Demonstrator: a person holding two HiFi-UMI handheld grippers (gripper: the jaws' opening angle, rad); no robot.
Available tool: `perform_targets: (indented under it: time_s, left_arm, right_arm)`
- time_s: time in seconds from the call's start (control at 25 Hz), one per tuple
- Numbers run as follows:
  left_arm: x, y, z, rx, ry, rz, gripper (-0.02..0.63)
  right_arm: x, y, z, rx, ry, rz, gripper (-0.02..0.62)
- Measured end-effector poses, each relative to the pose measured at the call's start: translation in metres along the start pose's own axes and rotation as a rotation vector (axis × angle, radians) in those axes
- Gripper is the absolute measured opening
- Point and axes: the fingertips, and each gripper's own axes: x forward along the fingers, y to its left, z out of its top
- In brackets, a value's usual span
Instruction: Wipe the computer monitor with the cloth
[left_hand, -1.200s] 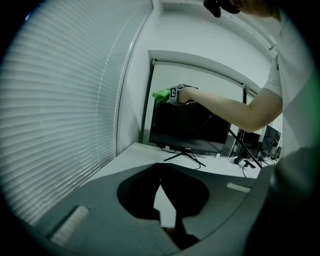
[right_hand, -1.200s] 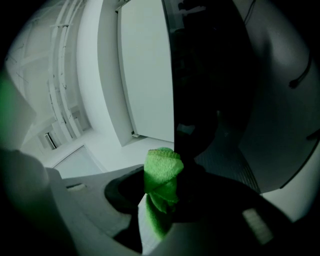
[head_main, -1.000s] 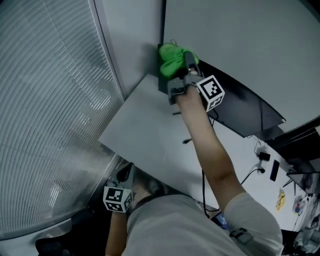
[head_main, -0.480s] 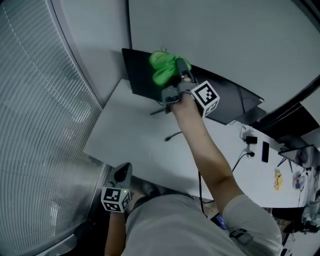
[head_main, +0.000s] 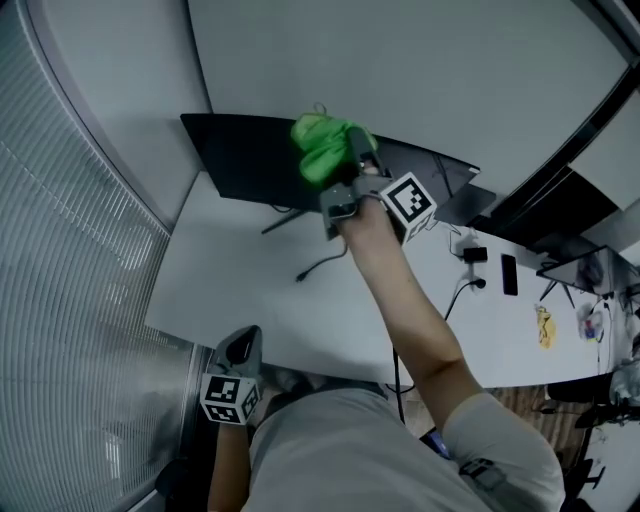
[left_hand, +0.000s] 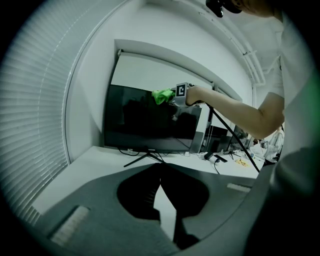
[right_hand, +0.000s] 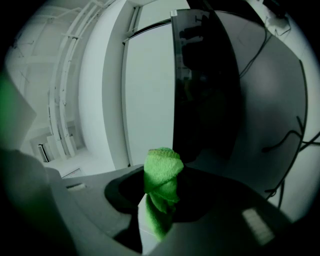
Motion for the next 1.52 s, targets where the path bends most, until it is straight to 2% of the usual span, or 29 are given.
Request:
perform_targets:
  time_s: [0.2,0.88,1.52]
  left_arm:
    - [0.001,-0.004,0.01,0.02,0.006,-0.055,0.009]
    - [0.076,-0.095,0.018,0.057,0.046,-0.215,0.009]
    - [0.148,-0.177,0.039,0.107,0.087,-0.382,0.009]
  right_arm:
    - [-0.014,0.011,0.018,-0.004,-0.047,-0.019,0.127]
    - [-0.093,0.006,0.161,0.003,-0.182,-0.069,0.127]
    - [-0.165,-0.015,0.261,-0.009,-0.269,-0.137,0.127]
